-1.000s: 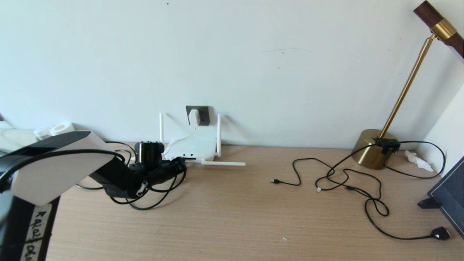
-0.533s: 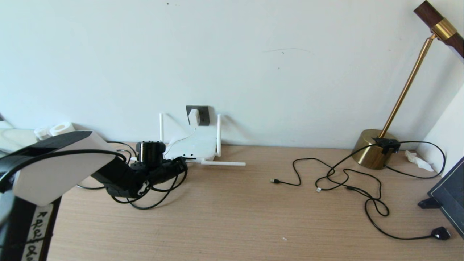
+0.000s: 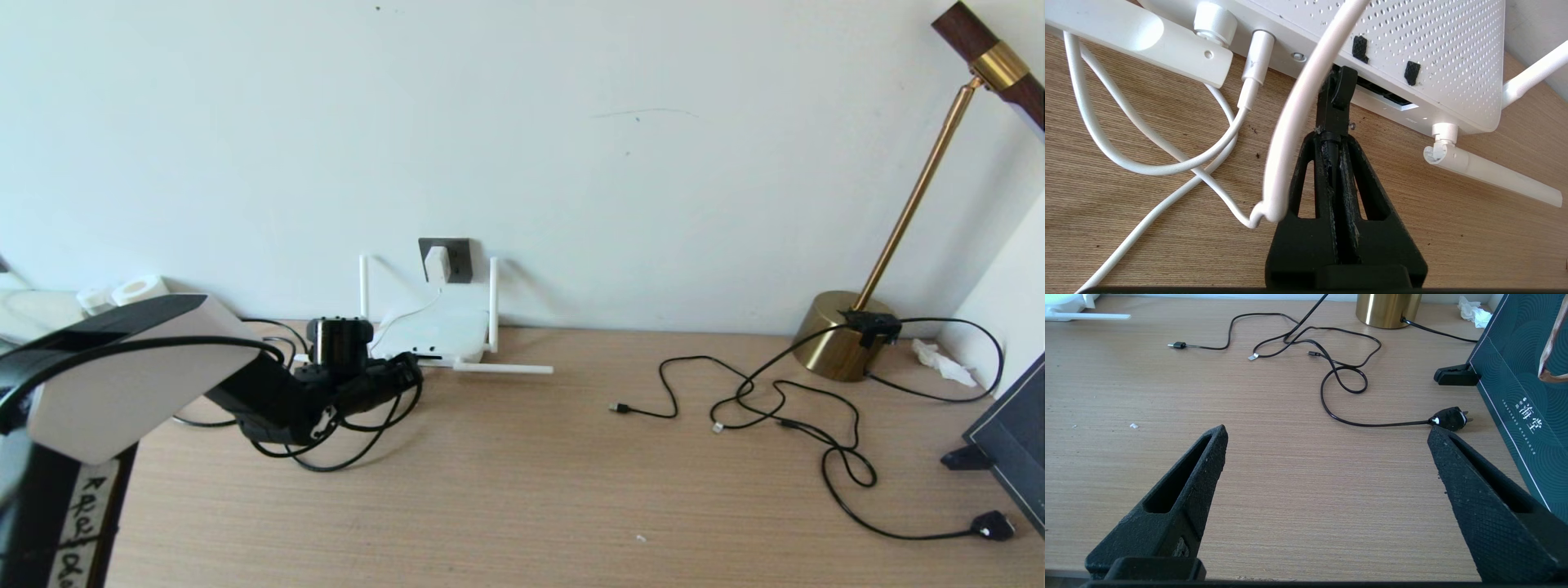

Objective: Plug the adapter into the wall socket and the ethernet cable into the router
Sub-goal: Plug cable into router interface

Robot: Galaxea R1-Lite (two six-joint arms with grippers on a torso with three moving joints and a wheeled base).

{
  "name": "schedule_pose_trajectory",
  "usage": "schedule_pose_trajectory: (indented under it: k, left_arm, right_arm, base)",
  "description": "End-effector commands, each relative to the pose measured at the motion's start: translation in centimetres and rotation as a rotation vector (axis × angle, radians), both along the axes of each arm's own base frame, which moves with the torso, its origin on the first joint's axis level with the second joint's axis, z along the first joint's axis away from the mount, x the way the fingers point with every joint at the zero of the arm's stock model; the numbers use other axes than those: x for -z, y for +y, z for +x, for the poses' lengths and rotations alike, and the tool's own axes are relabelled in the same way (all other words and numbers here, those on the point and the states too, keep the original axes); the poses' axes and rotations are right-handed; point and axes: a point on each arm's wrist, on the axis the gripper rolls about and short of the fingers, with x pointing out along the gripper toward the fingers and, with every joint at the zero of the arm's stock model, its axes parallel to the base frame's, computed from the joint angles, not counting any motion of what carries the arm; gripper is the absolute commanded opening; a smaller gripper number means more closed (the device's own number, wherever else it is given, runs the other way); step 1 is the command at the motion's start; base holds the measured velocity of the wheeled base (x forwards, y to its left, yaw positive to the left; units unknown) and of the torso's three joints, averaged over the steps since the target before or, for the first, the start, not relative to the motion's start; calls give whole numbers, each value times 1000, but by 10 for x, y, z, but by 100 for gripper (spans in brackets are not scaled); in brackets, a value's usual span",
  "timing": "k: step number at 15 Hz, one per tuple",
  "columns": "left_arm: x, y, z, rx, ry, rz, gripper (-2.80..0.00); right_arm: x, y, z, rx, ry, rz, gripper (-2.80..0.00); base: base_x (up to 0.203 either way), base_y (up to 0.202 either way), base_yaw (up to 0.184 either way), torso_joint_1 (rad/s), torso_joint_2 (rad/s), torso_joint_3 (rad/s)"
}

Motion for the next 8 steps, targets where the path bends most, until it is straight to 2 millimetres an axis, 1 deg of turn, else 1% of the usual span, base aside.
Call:
schedule_pose_trajectory:
  k: [1,8]
  left_arm:
    - [-2,0,0,-1,-8,-5,-280]
    - [-3,3,2,-9,-12,-5,-280]
  right_arm:
    - [0,0,0,1,2,0,0]
    - [0,0,0,0,2,0,0]
  base:
    - [0,0,0,0,0,0]
    - [0,0,0,0,0,0]
